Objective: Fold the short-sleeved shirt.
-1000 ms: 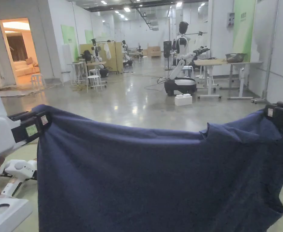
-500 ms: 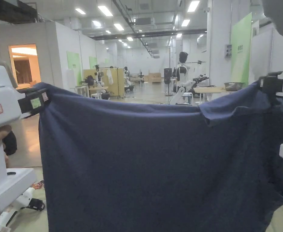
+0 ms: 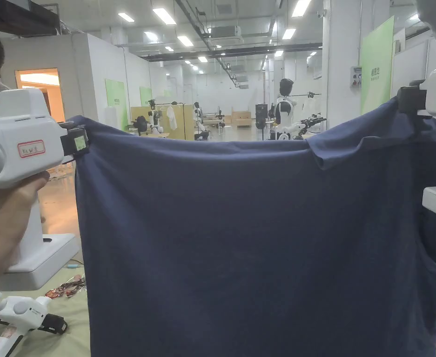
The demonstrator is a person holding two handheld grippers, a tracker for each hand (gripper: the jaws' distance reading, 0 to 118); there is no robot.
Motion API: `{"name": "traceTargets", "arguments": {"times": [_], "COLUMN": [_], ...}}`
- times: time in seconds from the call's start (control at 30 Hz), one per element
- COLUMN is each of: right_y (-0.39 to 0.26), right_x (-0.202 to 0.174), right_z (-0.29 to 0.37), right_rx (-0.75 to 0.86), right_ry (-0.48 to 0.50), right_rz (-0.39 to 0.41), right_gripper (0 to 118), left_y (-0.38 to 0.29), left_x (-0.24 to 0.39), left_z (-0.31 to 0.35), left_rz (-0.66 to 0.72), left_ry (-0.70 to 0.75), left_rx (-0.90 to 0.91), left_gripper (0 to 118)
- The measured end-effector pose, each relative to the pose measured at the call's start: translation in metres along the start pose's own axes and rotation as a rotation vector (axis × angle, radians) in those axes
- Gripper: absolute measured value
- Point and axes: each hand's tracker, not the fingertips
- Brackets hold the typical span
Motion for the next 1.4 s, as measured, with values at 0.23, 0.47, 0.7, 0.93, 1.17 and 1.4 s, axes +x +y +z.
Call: {"name": "traceTargets", "arguments": {"times": [0.23, 0.47, 0.7, 0.93, 1.17, 1.4], "right_y": [-0.011, -0.016, -0.025, -0.075, -0.183, -0.263], "right_x": [-0.003, -0.004, -0.003, -0.006, 0.001, 0.013], "right_z": [-0.042, -0.077, -0.112, -0.137, -0.132, -0.047], "right_rx": [0.016, 0.017, -0.009, -0.092, -0.278, -0.348], "right_ry": [-0.044, -0.065, -0.104, -0.100, -0.017, 0.034], "right_rz": [0.011, 0.057, 0.029, 0.030, -0.013, -0.078], "right_gripper": [3, 3, 3, 3, 3, 3], "left_y": [-0.015, -0.031, -0.040, -0.087, -0.199, -0.272], "left_x": [0.005, 0.006, 0.013, 0.012, 0.003, -0.018], "left_z": [-0.054, -0.095, -0.130, -0.160, -0.156, -0.090], "left_rz": [-0.027, 0.009, -0.025, 0.002, 0.082, 0.179], "left_ry": [0.050, 0.066, 0.057, 0.060, 0.030, -0.053], "left_rx": [-0.035, -0.058, -0.078, -0.148, -0.397, -0.453], "left_gripper": [0, 0, 0, 0, 0, 0]}}
